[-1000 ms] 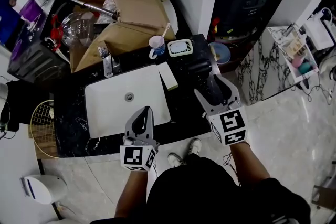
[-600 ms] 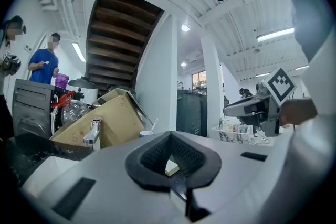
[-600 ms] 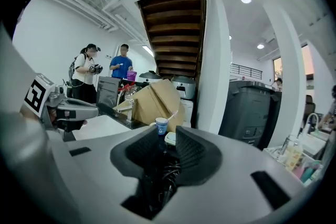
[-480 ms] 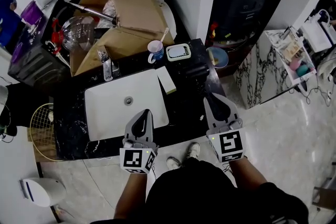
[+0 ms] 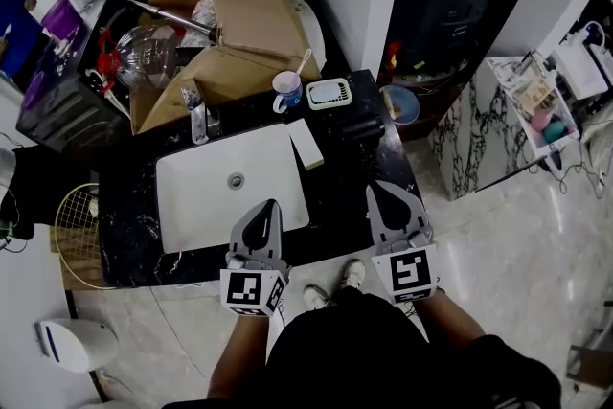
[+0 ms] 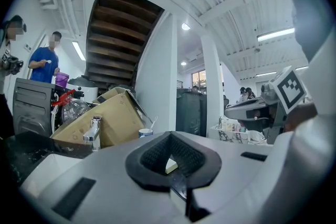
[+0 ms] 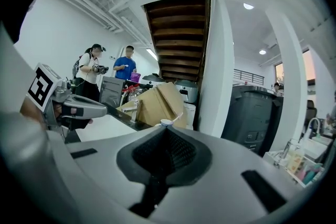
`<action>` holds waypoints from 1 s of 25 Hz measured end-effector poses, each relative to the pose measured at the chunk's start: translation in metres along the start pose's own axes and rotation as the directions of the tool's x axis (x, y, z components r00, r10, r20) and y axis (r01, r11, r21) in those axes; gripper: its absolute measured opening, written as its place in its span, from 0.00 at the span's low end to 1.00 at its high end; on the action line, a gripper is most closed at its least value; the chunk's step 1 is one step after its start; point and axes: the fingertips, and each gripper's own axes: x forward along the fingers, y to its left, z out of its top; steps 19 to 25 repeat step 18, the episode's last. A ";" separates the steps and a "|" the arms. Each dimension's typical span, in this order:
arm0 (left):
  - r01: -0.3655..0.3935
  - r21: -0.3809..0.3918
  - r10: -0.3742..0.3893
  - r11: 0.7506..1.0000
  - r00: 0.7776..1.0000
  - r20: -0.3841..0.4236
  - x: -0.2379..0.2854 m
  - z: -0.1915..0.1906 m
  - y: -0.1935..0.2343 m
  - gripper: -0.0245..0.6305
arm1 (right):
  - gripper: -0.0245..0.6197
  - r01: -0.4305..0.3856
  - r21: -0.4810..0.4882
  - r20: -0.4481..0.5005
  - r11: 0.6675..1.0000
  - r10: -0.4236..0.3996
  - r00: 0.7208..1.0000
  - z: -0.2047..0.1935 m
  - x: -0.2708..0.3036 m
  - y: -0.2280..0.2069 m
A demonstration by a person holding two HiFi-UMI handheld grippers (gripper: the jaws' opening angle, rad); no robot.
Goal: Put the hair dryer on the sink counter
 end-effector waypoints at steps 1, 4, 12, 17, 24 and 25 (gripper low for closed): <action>0.001 0.000 -0.001 1.000 1.000 -0.001 0.000 0.000 -0.001 0.03 | 0.04 0.004 -0.003 0.001 1.000 -0.004 1.000 -0.001 -0.001 -0.002; 0.001 0.000 -0.001 1.000 1.000 -0.004 0.000 0.000 -0.002 0.03 | 0.03 0.012 -0.007 0.000 1.000 -0.012 1.000 -0.002 -0.002 -0.008; 0.014 0.001 -0.014 1.000 1.000 -0.007 0.002 0.000 -0.007 0.03 | 0.04 0.021 -0.016 0.006 1.000 -0.021 1.000 -0.001 -0.002 -0.011; 0.020 0.007 -0.020 1.000 1.000 -0.006 0.004 0.001 -0.007 0.03 | 0.04 0.021 -0.027 0.018 0.999 -0.021 1.000 0.006 -0.003 -0.010; 0.022 0.008 -0.022 1.000 1.000 -0.005 0.005 0.001 -0.007 0.03 | 0.04 0.022 -0.031 0.023 0.999 -0.021 1.000 0.008 -0.004 -0.009; 0.022 0.008 -0.022 1.000 1.000 -0.005 0.005 0.001 -0.007 0.03 | 0.04 0.022 -0.031 0.023 0.999 -0.021 1.000 0.008 -0.004 -0.009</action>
